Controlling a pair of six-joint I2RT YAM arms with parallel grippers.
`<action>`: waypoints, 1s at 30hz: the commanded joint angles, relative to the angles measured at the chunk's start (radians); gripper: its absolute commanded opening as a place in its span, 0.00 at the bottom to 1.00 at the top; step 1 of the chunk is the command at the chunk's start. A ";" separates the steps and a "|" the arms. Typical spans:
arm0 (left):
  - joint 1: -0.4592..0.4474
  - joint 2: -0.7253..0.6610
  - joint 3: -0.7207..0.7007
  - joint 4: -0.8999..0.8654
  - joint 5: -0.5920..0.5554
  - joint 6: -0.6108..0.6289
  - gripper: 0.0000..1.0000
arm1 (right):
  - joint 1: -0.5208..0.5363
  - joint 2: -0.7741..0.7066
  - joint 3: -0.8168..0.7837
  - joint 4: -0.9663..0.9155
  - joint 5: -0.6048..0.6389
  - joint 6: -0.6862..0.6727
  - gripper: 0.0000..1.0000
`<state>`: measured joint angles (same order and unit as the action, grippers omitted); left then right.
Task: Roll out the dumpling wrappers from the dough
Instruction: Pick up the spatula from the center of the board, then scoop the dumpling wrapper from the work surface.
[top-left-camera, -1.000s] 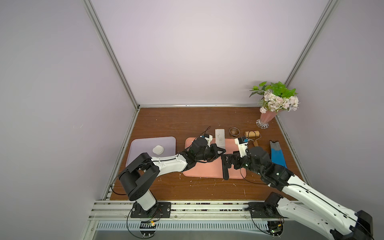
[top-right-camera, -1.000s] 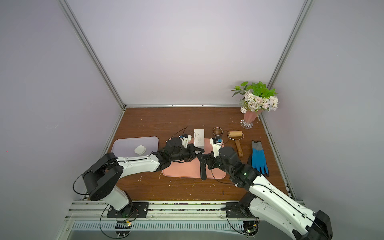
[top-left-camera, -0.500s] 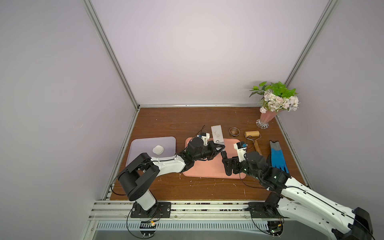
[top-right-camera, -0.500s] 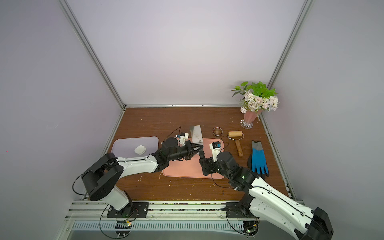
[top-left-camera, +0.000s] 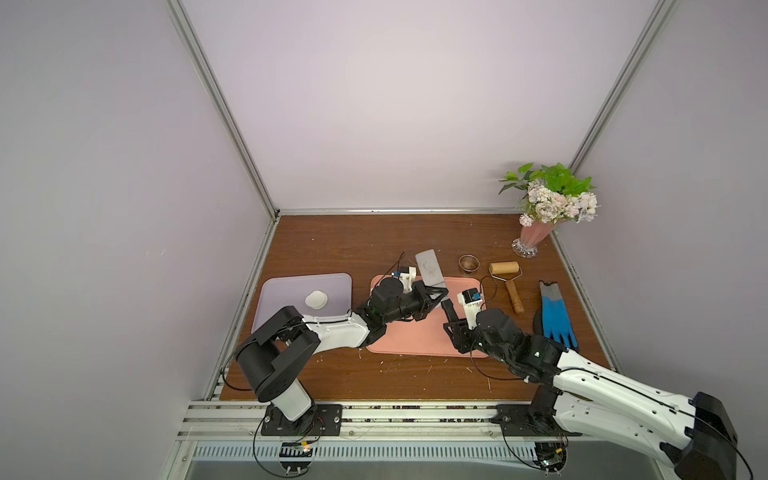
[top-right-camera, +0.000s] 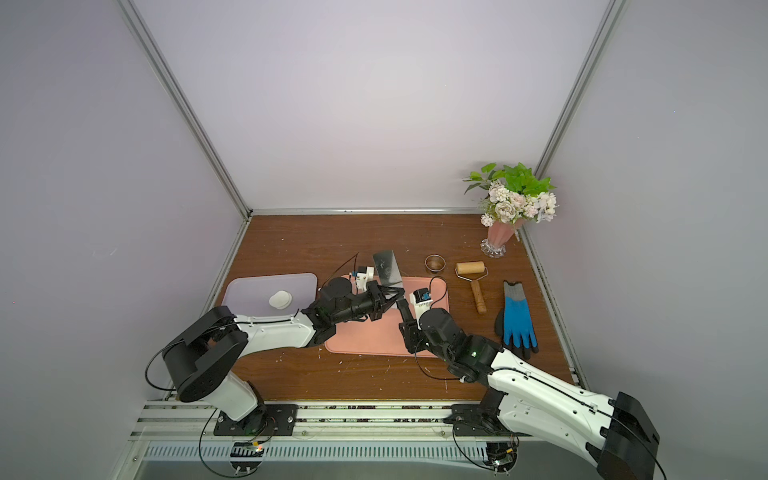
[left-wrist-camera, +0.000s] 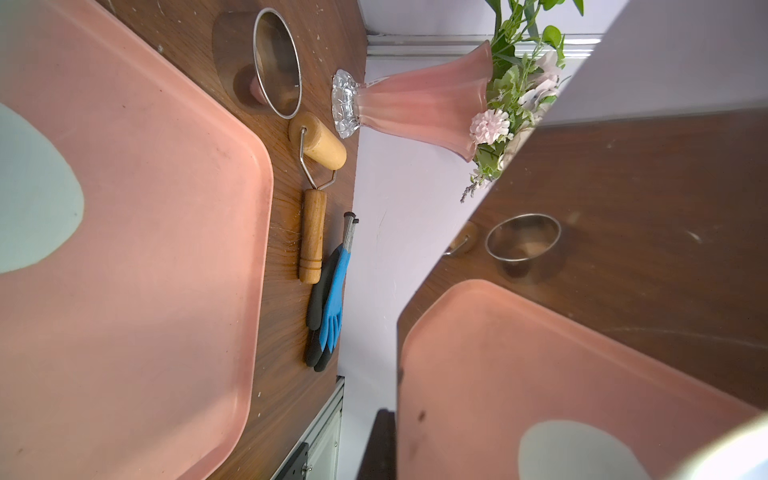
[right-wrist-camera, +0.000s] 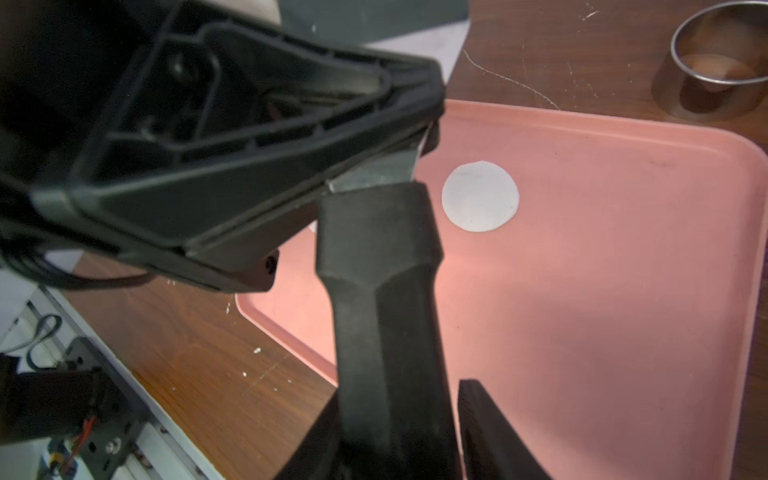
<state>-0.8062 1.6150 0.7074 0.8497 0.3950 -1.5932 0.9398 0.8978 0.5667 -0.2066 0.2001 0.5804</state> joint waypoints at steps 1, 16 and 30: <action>0.010 -0.025 -0.012 0.063 0.002 0.003 0.00 | 0.003 0.015 0.060 0.011 0.071 0.002 0.32; 0.050 -0.216 0.022 -0.435 -0.077 0.262 0.54 | 0.002 -0.023 0.090 -0.104 0.142 0.003 0.20; 0.050 -0.475 0.062 -1.462 -0.545 0.449 0.55 | 0.002 -0.060 0.130 -0.213 0.059 -0.029 0.20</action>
<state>-0.7639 1.1690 0.8169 -0.3836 -0.0357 -1.1484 0.9421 0.8528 0.6468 -0.4313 0.2768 0.5644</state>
